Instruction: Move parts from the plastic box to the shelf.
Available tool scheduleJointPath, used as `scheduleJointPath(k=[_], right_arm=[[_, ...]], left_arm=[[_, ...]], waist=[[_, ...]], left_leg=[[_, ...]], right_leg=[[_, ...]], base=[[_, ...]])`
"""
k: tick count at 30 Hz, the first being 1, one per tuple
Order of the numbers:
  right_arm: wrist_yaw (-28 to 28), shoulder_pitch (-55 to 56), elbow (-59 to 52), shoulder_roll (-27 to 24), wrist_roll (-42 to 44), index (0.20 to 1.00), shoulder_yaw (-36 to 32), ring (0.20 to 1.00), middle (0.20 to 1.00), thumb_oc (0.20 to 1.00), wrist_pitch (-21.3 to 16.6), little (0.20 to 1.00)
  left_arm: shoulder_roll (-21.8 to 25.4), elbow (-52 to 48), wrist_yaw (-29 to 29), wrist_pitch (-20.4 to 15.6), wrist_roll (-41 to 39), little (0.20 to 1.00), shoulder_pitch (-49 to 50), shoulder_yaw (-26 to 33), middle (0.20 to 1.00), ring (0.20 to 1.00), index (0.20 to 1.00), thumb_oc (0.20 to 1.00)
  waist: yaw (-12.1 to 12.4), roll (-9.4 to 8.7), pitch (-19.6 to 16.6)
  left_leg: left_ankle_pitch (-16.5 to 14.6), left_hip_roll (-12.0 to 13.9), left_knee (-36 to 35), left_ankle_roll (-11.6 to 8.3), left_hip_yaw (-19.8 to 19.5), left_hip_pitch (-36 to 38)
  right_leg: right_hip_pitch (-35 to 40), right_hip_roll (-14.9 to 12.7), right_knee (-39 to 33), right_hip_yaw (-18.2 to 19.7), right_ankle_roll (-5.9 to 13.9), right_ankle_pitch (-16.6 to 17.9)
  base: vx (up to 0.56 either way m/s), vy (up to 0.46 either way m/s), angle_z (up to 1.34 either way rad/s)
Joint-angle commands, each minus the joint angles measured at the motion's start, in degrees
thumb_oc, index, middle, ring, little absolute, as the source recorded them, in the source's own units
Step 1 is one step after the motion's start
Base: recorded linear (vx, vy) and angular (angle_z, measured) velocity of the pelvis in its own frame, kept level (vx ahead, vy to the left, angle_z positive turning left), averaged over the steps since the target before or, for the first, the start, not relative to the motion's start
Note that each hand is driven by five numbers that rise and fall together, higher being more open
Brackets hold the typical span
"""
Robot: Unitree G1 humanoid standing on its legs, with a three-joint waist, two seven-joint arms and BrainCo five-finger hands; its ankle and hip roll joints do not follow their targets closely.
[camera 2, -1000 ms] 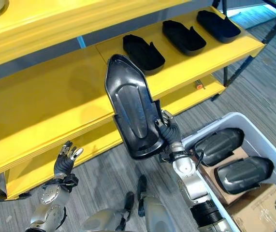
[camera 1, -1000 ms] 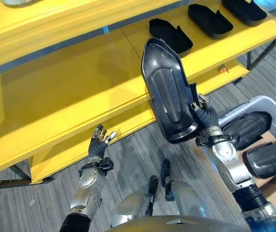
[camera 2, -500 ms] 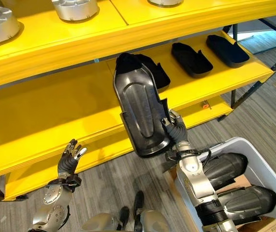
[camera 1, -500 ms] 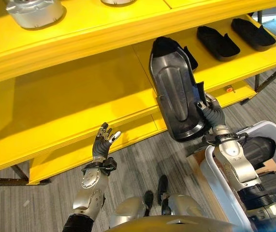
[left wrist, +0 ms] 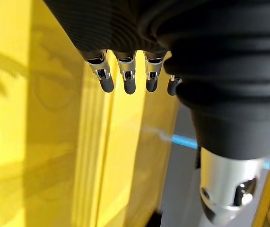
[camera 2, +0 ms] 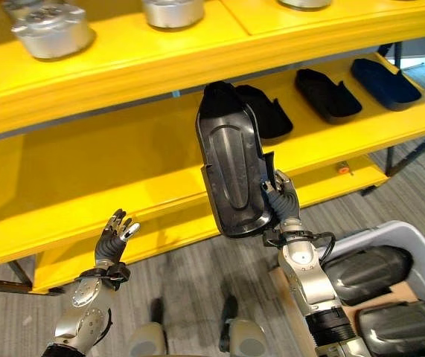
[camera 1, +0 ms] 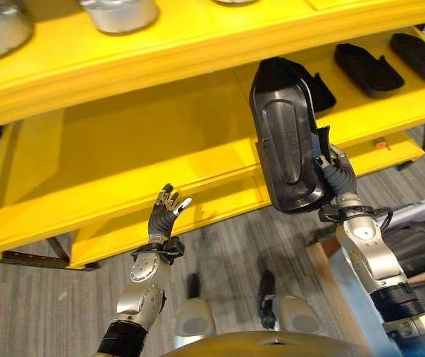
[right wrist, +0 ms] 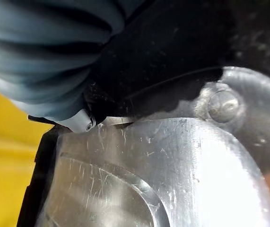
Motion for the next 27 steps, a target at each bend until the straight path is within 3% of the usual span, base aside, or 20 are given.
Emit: scheduleJointPath(k=[1, 7, 13, 16, 22, 27], right_arm=[[-0.3, -3.4, -3.5, 1.2, -0.7, 0.200, -0.6, 0.200, 0.200, 0.200, -3.0, 0.200], [-1.1, -8.2, 1.1, 0.8, 0.0, 0.200, 0.5, 0.200, 0.200, 0.200, -1.8, 0.200], [-2.6, -15.7, 8.2, 0.4, 2.4, 0.200, 2.2, 0.200, 0.200, 0.200, -0.9, 0.200], [-3.6, -22.1, 14.1, 0.0, 6.9, 0.200, 3.3, 0.200, 0.200, 0.200, -0.7, 0.200], [-5.4, -34.3, 22.3, -5.2, 9.0, 0.200, 3.7, 0.200, 0.200, 0.200, -0.4, 0.200], [-8.5, -49.0, 33.1, -11.6, 11.8, 0.200, 4.1, 0.200, 0.200, 0.200, -0.7, 0.200]], left_arm=[[3.7, -5.7, -0.8, -3.0, 1.7, 1.000, 2.1, 1.4, 1.000, 1.000, 1.000, 1.000], [5.1, -6.8, -0.3, -3.2, 1.4, 1.000, 0.6, 0.7, 1.000, 1.000, 1.000, 1.000], [6.3, -7.8, 0.3, -3.8, 0.6, 1.000, -1.1, 0.1, 1.000, 1.000, 1.000, 1.000], [7.3, -8.8, 0.3, -4.0, -0.8, 1.000, -1.0, -0.6, 1.000, 1.000, 1.000, 1.000], [9.1, -10.0, 0.2, -4.6, -2.4, 1.000, -1.4, -1.8, 1.000, 1.000, 1.000, 1.000], [10.4, -11.9, 0.6, -5.8, -3.6, 1.000, -3.2, -3.0, 1.000, 1.000, 1.000, 1.000]], waist=[[1.2, -3.41, -2.4], [2.7, -4.42, -1.9], [5.9, -5.55, -0.7], [8.8, -5.78, 0.5], [11.4, -5.33, 2.7], [13.0, -3.80, 6.5]], left_leg=[[0.7, -0.5, 4.0, -0.29, 1.6, -2.5], [-0.7, -2.5, 6.1, 0.75, 0.9, -4.9], [-0.5, -4.1, 6.6, 0.97, -1.4, -8.1], [-0.3, -4.6, 7.2, 1.02, -2.8, -10.3], [-0.4, -5.3, 8.9, 1.05, -4.3, -13.2], [-1.0, -5.5, 11.8, 1.31, -5.2, -16.8]], right_leg=[[7.7, -6.3, -1.9, 1.1, 6.94, -1.8], [7.7, -8.1, -1.7, 0.0, 7.81, -1.8], [7.7, -8.9, -2.3, -2.9, 8.08, -1.4], [7.3, -9.1, -2.2, -4.5, 8.20, -1.4], [5.6, -9.4, -0.5, -5.9, 8.02, -1.9], [0.8, -10.1, 5.1, -5.8, 7.64, -3.5]], base=[[0.07, 0.126, 0.16], [0.05, 0.098, 0.16], [0.02, 0.007, 0.33], [0.02, -0.023, 0.23], [0.00, -0.018, 0.22], [-0.06, -0.005, 0.07]])
